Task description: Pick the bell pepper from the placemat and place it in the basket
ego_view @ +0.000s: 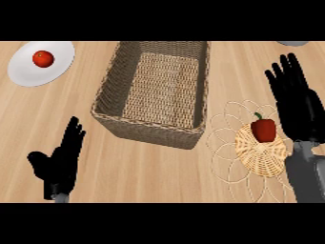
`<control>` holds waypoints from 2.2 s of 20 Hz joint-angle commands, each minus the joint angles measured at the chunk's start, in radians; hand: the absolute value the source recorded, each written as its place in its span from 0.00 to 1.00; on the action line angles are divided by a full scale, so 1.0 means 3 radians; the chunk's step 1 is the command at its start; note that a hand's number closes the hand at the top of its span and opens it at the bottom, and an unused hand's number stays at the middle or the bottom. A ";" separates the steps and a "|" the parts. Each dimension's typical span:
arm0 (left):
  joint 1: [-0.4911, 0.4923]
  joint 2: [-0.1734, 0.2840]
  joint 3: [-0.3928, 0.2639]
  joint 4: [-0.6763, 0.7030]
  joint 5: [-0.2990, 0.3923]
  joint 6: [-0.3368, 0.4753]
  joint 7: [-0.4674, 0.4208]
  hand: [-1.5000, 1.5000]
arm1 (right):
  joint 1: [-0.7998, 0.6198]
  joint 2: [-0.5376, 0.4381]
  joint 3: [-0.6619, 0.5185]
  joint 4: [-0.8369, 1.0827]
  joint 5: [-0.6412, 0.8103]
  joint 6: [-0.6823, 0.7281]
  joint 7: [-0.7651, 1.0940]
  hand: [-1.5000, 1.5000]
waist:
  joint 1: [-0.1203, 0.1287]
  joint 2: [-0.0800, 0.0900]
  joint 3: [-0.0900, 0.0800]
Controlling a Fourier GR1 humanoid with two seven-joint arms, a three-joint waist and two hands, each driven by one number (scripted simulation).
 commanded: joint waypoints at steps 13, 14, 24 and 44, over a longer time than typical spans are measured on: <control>-0.0826 0.0814 0.0048 -0.0168 -0.0162 -0.1096 -0.0238 0.50 | 0.0304 -0.0317 0.0808 0.0361 0.1684 0.0390 -0.1569 0.00 | 0.0047 -0.0093 -0.0031; -0.0723 0.0793 -0.0025 -0.0238 -0.0234 -0.1060 -0.0237 0.50 | 0.0372 -0.0345 0.0824 0.0444 0.1833 0.0278 -0.1589 0.00 | 0.0058 -0.0100 -0.0029; -0.0745 0.0852 0.0126 -0.0145 -0.0171 -0.1160 -0.0227 0.50 | -0.0042 -0.1309 0.0682 -0.0131 0.3081 0.0039 0.0379 0.00 | -0.0024 -0.0135 -0.0047; -0.0778 0.0572 0.0223 -0.0328 -0.0459 -0.1253 -0.0005 0.50 | -0.0159 -0.2090 -0.0066 -0.1109 0.1569 0.2845 0.2050 0.00 | 0.0040 -0.0108 -0.0028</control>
